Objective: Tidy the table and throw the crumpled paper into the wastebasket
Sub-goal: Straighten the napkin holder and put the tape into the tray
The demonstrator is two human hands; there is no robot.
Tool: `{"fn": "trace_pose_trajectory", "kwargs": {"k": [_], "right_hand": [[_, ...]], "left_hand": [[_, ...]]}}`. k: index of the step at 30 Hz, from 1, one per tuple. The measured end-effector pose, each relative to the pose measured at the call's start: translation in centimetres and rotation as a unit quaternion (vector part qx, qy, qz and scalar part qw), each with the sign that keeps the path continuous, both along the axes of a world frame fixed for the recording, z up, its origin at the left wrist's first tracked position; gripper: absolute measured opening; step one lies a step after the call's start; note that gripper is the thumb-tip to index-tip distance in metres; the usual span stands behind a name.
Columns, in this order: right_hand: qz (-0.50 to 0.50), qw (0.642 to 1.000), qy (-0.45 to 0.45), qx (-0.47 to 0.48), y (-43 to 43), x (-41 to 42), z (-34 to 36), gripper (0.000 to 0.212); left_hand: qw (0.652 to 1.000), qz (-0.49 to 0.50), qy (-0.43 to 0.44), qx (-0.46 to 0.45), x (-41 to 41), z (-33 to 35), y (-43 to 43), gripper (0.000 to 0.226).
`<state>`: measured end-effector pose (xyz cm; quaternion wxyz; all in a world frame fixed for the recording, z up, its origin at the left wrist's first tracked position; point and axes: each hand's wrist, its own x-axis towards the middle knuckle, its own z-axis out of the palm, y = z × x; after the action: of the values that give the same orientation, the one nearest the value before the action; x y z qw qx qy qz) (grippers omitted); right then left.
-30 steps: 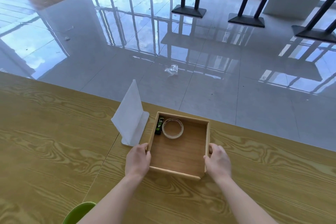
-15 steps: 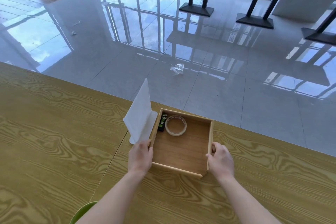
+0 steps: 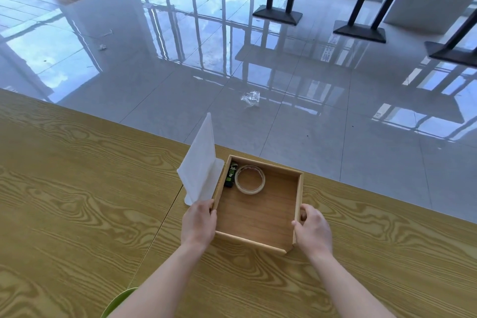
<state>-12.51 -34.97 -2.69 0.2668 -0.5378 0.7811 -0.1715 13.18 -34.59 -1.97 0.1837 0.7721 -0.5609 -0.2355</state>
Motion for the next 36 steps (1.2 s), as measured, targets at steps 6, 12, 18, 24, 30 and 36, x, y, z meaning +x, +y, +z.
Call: {"fn": "trace_pose_trajectory", "kwargs": {"k": [6,12,18,24,30,36], "right_hand": [[-0.007,1.0,-0.009,0.002,0.1,0.0,0.1,0.049],[-0.009,1.0,-0.018,0.006,0.3,0.0,0.2,0.049],[-0.009,1.0,-0.023,0.013,0.3,-0.1,0.2,0.047],[-0.001,0.999,-0.038,0.037,0.1,-0.5,0.4,0.049],[0.015,0.999,-0.016,0.028,0.4,-0.7,1.3,0.05],[0.037,0.999,-0.013,0.004,0.7,-0.4,3.1,0.049]], "left_hand": [[1.0,0.001,-0.008,-0.004,0.0,-0.2,0.0,0.016],[1.0,-0.003,-0.018,-0.001,-0.1,-0.2,0.0,0.016],[1.0,-0.008,-0.017,-0.003,-0.1,-0.2,0.0,0.012],[0.999,-0.037,-0.035,0.017,-0.6,0.2,0.5,0.016],[0.984,-0.115,-0.134,-0.005,-1.2,0.8,1.2,0.051],[0.968,-0.166,-0.188,0.002,-2.3,2.4,1.2,0.06]]}}
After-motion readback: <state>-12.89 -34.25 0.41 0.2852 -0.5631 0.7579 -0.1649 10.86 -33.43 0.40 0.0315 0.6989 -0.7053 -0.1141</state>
